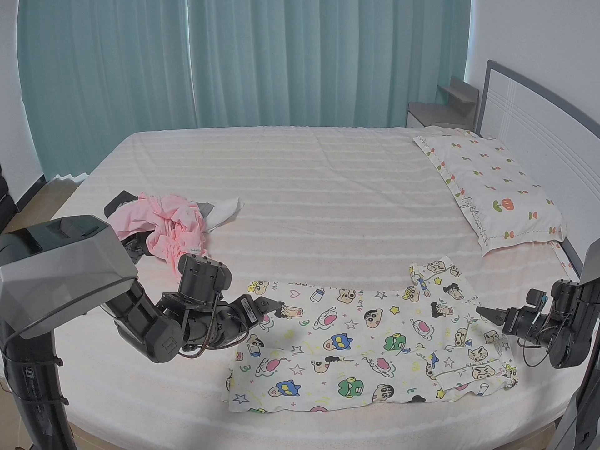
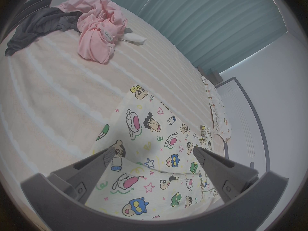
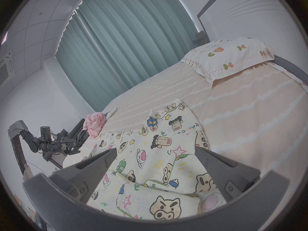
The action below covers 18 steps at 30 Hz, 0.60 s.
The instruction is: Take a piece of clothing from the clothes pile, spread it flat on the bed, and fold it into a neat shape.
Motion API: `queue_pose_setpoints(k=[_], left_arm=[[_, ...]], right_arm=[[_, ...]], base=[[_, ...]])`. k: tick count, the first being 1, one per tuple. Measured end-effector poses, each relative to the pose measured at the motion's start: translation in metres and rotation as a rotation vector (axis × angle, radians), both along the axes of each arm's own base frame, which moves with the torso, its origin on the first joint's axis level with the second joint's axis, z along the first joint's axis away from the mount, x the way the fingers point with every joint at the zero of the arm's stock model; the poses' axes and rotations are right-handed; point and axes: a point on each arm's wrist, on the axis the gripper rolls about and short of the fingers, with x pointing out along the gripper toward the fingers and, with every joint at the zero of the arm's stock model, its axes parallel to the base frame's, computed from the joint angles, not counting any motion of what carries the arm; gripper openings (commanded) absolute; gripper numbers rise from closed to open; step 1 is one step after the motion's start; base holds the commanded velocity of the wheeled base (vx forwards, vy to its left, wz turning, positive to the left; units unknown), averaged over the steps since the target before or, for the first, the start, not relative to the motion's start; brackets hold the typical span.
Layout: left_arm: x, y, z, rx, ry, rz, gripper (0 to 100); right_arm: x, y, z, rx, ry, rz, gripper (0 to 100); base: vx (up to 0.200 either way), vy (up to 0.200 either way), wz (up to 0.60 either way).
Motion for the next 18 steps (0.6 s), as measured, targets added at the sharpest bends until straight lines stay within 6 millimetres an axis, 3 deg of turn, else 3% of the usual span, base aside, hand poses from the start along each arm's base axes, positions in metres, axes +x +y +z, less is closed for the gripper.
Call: queue_pose_setpoints(k=[3,12,18], left_arm=[[-0.002,-0.003,0.0,0.0,0.0,-0.01,100],[-0.006,-0.005,-0.002,0.02,0.0,-0.007,100],[0.005,0.007,0.003,0.06,-0.081,0.005,100]], right_arm=[[0.0,0.0,0.0,0.0,0.001,-0.001,100],[0.0,0.0,-0.001,0.001,0.003,0.001,100],[0.0,0.002,-0.002,0.002,0.008,0.007,100]], base=[[0.0,-0.2,0.0],[0.0,0.0,0.0],[0.0,0.0,0.0]])
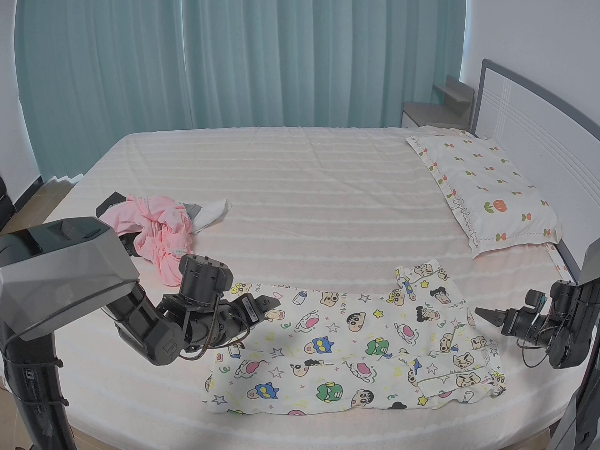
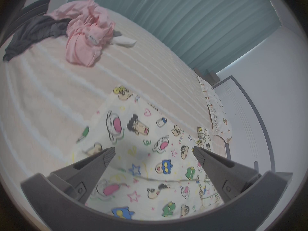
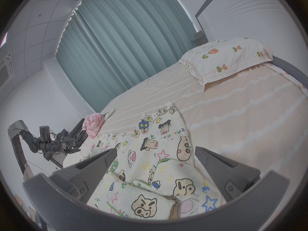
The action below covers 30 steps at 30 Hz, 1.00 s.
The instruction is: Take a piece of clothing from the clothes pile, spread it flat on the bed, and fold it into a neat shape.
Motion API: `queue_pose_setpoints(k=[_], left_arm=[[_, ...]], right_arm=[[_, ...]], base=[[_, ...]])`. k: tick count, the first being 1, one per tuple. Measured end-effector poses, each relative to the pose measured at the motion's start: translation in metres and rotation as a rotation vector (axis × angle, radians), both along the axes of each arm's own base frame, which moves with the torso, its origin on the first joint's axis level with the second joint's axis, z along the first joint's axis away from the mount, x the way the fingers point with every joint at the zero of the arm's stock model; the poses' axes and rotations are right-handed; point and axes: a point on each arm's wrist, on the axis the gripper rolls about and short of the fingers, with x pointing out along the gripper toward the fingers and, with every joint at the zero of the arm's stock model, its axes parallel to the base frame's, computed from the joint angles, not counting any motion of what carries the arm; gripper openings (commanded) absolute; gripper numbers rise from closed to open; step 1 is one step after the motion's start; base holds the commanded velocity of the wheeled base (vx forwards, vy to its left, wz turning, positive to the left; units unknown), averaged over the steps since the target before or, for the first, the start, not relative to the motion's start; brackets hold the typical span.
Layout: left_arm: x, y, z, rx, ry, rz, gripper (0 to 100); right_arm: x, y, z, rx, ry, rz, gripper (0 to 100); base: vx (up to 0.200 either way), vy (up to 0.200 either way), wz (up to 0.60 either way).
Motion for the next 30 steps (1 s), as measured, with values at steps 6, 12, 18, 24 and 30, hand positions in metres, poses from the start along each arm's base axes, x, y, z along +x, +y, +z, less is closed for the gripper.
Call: queue_pose_setpoints(k=[6,12,18,24,30], left_arm=[[0.022,0.026,0.002,0.142,-0.095,-0.082,100],[0.055,0.052,-0.015,0.188,-0.101,-0.119,100],[0.084,0.056,-0.037,0.215,-0.121,-0.137,100],[0.101,0.048,-0.056,0.218,-0.122,-0.157,100],[0.107,0.037,-0.065,0.213,-0.127,-0.178,100]], right_arm=[[-0.002,0.005,-0.001,0.002,0.012,0.014,100],[-0.005,0.009,-0.002,-0.008,0.022,0.032,100],[-0.008,0.011,-0.006,-0.038,0.027,0.055,100],[-0.011,0.014,-0.01,-0.06,0.038,0.077,100],[-0.012,0.015,-0.012,-0.06,0.044,0.082,100]], base=[[0.0,0.0,0.0],[0.0,0.0,0.0],[0.0,0.0,0.0],[0.0,0.0,0.0],[0.0,0.0,0.0]])
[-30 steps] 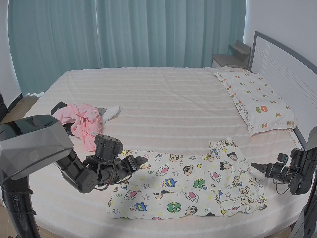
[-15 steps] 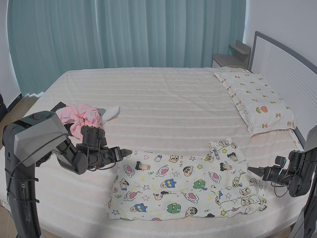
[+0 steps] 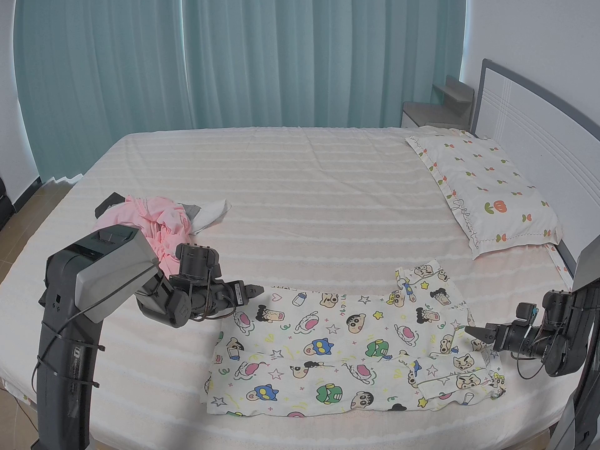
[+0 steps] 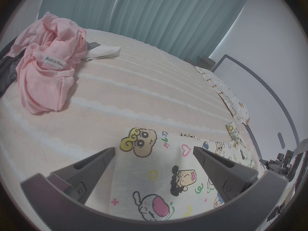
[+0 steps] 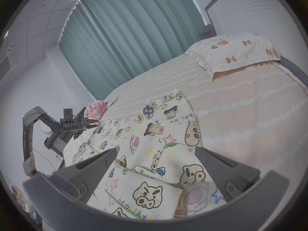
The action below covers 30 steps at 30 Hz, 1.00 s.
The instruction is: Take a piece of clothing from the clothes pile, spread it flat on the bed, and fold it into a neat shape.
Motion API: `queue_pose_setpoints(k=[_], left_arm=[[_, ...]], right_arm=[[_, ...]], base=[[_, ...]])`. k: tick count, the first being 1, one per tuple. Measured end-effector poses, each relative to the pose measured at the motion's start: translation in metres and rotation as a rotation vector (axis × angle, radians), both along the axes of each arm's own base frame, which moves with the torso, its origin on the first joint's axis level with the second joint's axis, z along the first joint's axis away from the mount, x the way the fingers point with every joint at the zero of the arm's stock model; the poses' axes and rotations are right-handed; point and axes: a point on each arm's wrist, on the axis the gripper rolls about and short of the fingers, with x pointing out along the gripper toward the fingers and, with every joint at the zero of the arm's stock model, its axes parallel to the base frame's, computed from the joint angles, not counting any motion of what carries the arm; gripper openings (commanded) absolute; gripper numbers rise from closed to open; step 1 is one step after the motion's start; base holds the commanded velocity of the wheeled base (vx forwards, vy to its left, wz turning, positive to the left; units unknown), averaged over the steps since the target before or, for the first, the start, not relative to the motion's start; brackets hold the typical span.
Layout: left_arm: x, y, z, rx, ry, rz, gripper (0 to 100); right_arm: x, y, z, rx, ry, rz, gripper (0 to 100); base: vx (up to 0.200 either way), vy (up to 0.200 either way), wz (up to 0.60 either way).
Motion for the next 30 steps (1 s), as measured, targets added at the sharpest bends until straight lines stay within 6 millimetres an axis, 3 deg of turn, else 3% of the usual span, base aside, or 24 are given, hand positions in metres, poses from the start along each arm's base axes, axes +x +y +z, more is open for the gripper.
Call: queue_pose_setpoints(k=[7,8,21,30], left_arm=[[0.004,-0.005,-0.004,0.002,-0.007,-0.005,100],[0.004,-0.006,-0.005,0.001,-0.007,-0.007,0],[0.008,-0.006,-0.006,0.043,-0.042,0.06,0],[0.01,-0.004,-0.004,0.085,-0.076,0.133,0]], right_arm=[[0.0,0.0,0.0,0.001,0.001,0.001,100],[0.0,0.0,0.0,0.0,0.0,0.001,100],[0.006,-0.002,0.001,-0.011,-0.015,-0.023,100],[0.052,-0.003,0.003,-0.022,-0.065,-0.092,100]], base=[[0.0,0.0,0.0],[0.0,0.0,0.0],[0.0,0.0,0.0],[0.0,0.0,0.0]])
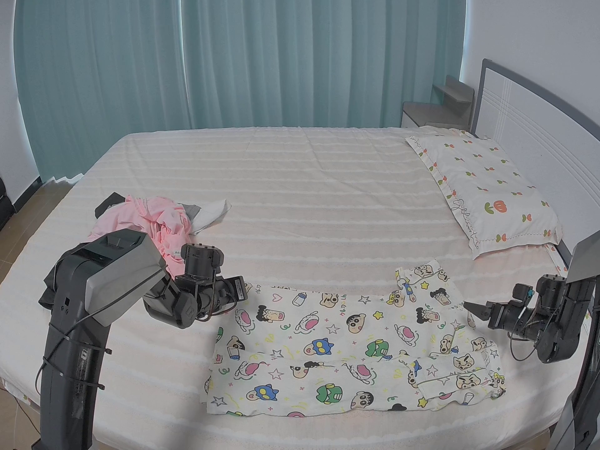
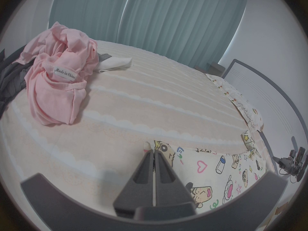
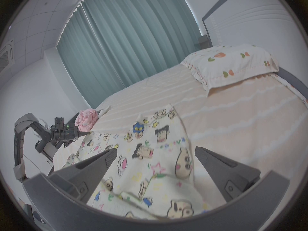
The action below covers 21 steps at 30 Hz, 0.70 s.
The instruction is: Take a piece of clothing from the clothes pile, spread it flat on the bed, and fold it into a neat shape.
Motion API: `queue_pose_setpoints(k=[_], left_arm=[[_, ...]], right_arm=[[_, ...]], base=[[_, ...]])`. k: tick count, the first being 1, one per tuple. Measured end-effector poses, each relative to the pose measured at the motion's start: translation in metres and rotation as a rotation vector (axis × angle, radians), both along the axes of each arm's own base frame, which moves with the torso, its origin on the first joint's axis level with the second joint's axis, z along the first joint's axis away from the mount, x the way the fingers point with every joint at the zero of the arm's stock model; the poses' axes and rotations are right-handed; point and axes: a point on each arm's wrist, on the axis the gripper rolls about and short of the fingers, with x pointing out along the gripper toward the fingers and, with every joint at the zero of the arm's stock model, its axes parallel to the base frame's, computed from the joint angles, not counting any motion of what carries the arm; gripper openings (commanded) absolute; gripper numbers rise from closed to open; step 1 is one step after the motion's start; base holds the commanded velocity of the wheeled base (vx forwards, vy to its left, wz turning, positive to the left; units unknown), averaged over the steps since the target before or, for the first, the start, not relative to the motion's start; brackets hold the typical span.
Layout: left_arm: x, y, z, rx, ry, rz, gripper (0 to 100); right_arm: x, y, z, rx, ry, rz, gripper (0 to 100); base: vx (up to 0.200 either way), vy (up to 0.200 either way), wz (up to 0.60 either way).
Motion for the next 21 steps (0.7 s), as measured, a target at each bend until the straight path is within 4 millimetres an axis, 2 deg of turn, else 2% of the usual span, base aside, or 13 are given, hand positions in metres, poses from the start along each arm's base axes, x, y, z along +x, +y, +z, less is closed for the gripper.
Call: queue_pose_setpoints(k=[11,18,21], left_arm=[[0.0,-0.006,0.003,0.027,-0.037,0.091,0],[0.0,-0.006,0.004,0.045,-0.051,0.135,0],[0.0,-0.006,0.004,0.05,-0.052,0.144,0]], right_arm=[[0.083,0.004,0.004,-0.006,0.087,-0.036,100],[0.123,0.01,0.001,-0.006,0.158,-0.041,100],[0.133,0.011,0.0,-0.008,0.168,-0.04,100]], base=[[0.0,0.0,0.0],[0.0,0.0,0.0],[0.0,0.0,0.0]])
